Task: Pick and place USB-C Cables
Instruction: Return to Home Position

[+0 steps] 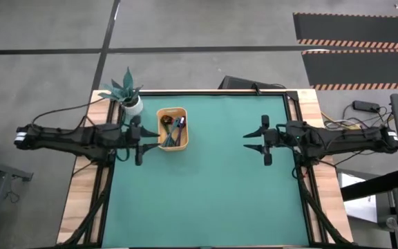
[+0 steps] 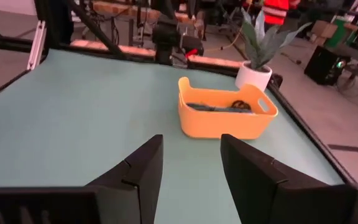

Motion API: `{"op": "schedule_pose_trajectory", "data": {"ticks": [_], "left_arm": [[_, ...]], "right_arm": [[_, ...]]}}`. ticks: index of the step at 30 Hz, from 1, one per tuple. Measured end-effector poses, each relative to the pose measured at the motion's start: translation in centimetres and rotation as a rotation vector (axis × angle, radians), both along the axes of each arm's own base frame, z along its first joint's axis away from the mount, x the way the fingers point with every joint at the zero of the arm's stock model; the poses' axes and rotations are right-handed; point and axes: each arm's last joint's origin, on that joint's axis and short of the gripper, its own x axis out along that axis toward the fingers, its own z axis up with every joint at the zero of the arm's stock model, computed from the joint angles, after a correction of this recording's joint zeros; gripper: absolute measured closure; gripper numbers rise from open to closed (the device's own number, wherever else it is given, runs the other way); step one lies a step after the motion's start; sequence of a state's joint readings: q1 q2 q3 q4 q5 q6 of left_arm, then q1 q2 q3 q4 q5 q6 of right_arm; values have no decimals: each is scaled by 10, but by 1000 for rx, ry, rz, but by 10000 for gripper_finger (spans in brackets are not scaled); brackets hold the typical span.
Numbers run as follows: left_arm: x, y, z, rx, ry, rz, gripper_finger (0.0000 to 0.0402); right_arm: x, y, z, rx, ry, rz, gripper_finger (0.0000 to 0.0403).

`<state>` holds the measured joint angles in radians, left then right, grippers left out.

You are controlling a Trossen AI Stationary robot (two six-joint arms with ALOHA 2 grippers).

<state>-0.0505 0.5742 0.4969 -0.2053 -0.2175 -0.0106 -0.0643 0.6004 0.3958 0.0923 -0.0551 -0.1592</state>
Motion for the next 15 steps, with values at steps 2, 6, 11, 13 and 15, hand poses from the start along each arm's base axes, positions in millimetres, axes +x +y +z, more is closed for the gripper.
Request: {"op": "schedule_pose_trajectory", "data": {"ticks": [2, 6, 11, 13, 15], "left_arm": [[-5, 0, -5, 7, -25, -2, 269], [-13, 1, -16, 18, -64, -6, 303], [-21, 1, -25, 25, -93, -16, 350], [-25, 1, -29, 38, -98, -28, 368], [-29, 1, -31, 42, -116, -36, 384]], "right_arm": [[-3, 0, 1, -10, -20, 2, 257], [-10, 1, -3, -37, -35, 6, 272], [-20, 1, -13, -51, -54, 7, 292], [-23, 1, -16, -59, -67, 8, 301], [-29, 2, -17, -75, -95, 9, 311]]}}
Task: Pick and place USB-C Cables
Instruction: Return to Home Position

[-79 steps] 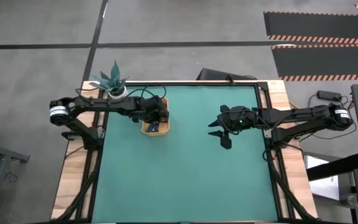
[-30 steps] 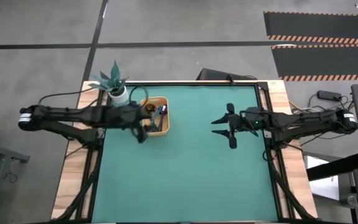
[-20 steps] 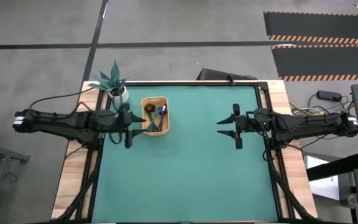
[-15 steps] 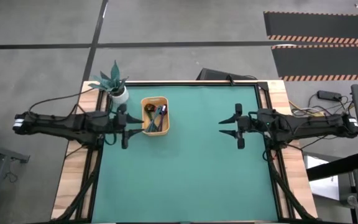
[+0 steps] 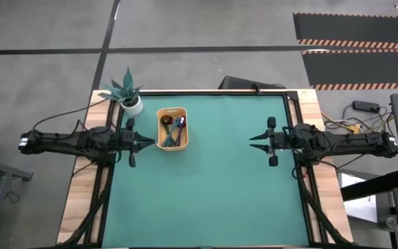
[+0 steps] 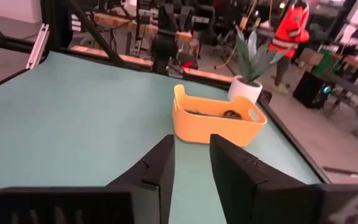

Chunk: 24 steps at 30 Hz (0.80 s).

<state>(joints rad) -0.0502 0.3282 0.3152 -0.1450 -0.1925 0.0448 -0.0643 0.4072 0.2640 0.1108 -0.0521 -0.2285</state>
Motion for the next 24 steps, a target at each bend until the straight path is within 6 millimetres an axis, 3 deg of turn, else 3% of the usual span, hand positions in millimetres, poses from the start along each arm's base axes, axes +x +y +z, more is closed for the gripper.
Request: {"op": "schedule_pose_trajectory", "data": {"ticks": [7, 15, 24], "left_arm": [[-14, 1, -9, 14, -82, -2, 398], [-28, 1, -19, 8, -192, -1, 398], [-24, 1, -27, 9, -150, -11, 398]], "right_arm": [[-25, 2, 9, -32, -172, 0, 341], [-42, 2, 6, -62, -227, -2, 355], [-54, 4, -2, -97, -224, 24, 355]]}}
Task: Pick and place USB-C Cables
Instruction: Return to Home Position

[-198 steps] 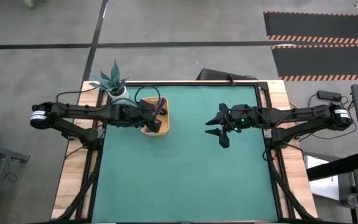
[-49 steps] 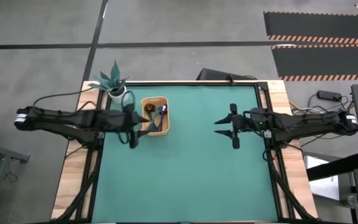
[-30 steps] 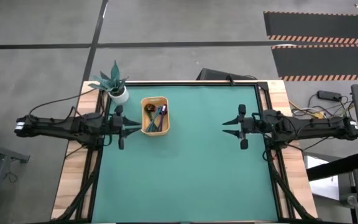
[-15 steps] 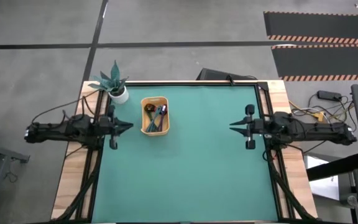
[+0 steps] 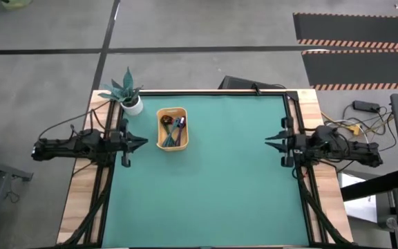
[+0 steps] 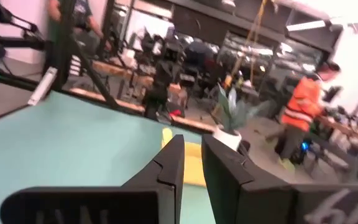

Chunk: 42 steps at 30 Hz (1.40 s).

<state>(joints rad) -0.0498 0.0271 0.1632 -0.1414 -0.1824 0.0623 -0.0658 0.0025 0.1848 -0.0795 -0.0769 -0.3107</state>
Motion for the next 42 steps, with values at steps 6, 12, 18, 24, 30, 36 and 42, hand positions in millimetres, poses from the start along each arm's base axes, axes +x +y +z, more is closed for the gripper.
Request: {"op": "schedule_pose_trajectory", "data": {"ticks": [6, 12, 18, 24, 30, 36, 42], "left_arm": [[5, -1, -14, 55, -30, -29, 398], [11, -2, -30, 54, -65, -48, 398], [12, -3, -30, 71, -72, -73, 398], [12, -3, -31, 74, -60, -73, 398], [13, -3, -32, 74, -50, -73, 398], [13, -3, -32, 74, -51, -72, 398], [13, -3, -32, 74, -48, -72, 398]], "right_arm": [[5, 3, -14, -20, 29, 102, 355], [12, 4, -31, 29, -93, 176, 355], [12, 5, -28, 63, -121, 227, 355], [12, 4, -28, 154, -112, 194, 355], [13, 4, -29, 148, -102, 186, 355], [13, 4, -30, 143, -92, 184, 355], [13, 4, -31, 153, -90, 185, 355]]}}
